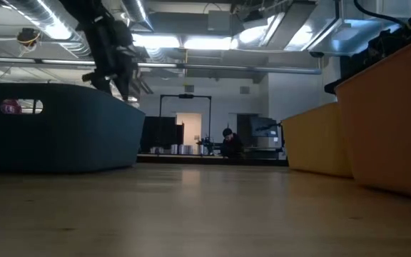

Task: Sort soda cans
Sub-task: Put the top left blue-white soda can into the blue bin

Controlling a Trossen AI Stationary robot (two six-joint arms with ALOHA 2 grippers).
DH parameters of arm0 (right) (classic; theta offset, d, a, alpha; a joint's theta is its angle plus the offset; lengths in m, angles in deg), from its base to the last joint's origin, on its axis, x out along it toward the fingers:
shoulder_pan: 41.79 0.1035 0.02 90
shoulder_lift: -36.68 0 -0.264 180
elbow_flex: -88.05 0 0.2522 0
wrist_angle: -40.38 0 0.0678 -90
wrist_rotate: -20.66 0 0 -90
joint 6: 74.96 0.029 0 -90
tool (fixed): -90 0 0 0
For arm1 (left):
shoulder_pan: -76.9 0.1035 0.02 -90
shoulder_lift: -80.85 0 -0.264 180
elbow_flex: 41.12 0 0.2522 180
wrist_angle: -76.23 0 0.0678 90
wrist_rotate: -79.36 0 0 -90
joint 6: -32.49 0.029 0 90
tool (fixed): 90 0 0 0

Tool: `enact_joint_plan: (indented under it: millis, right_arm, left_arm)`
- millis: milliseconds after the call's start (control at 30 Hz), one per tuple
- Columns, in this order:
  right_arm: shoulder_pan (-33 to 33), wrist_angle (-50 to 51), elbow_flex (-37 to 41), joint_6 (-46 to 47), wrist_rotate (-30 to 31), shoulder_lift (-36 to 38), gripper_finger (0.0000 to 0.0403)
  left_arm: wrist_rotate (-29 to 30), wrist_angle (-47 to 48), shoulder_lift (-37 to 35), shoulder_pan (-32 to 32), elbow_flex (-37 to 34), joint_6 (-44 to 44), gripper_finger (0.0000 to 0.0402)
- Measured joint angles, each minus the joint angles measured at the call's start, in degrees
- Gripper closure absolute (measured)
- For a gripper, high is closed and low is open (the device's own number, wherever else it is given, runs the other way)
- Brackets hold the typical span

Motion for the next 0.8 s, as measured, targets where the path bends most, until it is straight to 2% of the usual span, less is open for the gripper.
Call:
enact_joint_plan:
  millis: [167,367,800]
  right_arm:
    - [0.0,-0.16,0.0,0.0,0.03,0.0,0.0396]
    - [0.0,-0.28,0.02,0.0,0.07,0.0,0.0396]
    - [0.0,-0.34,0.02,-0.07,0.07,0.0,0.0396]
  left_arm:
    - [0.33,1.51,2.39,0.0,0.0,0.94,0.0121]
    - [6.27,4.21,3.68,-0.05,0.0,3.43,0.0121]
    - [6.59,4.96,7.04,0.37,-0.61,4.57,0.0121]
